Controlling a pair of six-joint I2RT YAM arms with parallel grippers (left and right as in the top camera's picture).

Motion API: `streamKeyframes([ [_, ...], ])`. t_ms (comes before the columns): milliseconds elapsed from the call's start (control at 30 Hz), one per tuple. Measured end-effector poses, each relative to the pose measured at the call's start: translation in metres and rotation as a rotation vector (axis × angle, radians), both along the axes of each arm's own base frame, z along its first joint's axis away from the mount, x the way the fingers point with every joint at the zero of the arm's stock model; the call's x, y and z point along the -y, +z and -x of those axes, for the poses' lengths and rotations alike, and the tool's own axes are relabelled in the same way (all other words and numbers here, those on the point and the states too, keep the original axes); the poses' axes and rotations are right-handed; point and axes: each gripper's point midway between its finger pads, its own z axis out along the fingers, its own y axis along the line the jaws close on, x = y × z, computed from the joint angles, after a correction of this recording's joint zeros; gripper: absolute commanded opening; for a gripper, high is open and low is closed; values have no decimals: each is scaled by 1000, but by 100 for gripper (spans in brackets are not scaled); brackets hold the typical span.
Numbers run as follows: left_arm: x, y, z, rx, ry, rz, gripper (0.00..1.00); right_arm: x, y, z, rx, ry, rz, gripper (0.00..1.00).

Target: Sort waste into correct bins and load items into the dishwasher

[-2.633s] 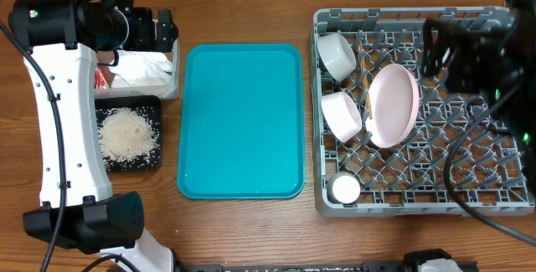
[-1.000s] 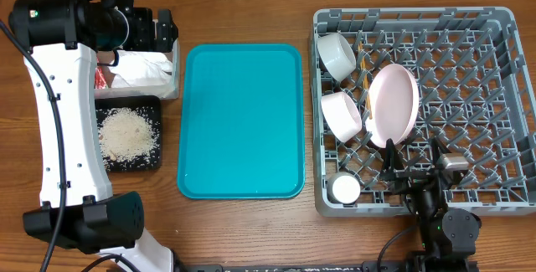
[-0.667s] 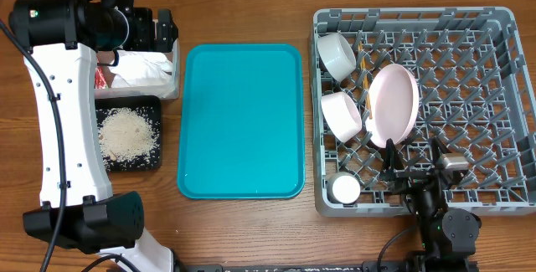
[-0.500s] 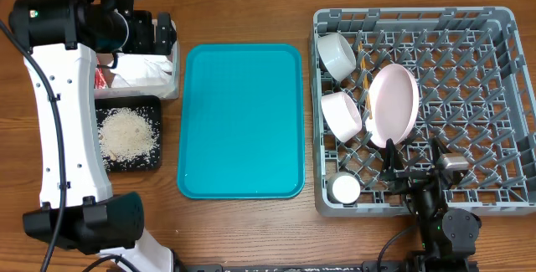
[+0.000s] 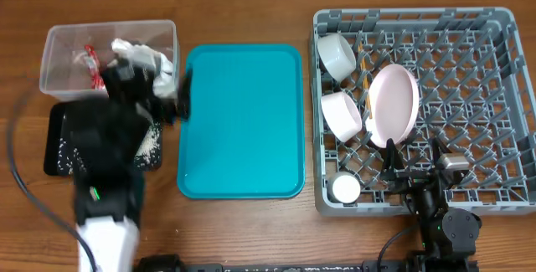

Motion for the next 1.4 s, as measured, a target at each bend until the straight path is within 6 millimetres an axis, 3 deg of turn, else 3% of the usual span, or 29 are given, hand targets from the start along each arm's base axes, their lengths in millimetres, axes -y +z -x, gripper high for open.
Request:
streamKeyframes([
  [133, 3, -59, 42, 35, -1, -7, 100, 0, 0, 0, -1, 0, 0, 100],
  [300, 2, -82, 72, 132, 22, -22, 100, 0, 0, 0, 1, 0, 0, 100],
  [500, -1, -104, 92, 217, 50, -31, 100, 0, 0, 0, 0, 0, 0, 100],
  [567, -2, -124, 98, 188, 57, -31, 100, 0, 0, 0, 1, 0, 0, 100],
  [733, -6, -137, 101, 137, 82, -36, 100, 0, 0, 0, 0, 0, 0, 100],
  [1400, -8, -132, 102, 158, 97, -38, 100, 0, 0, 0, 0, 0, 0, 100],
])
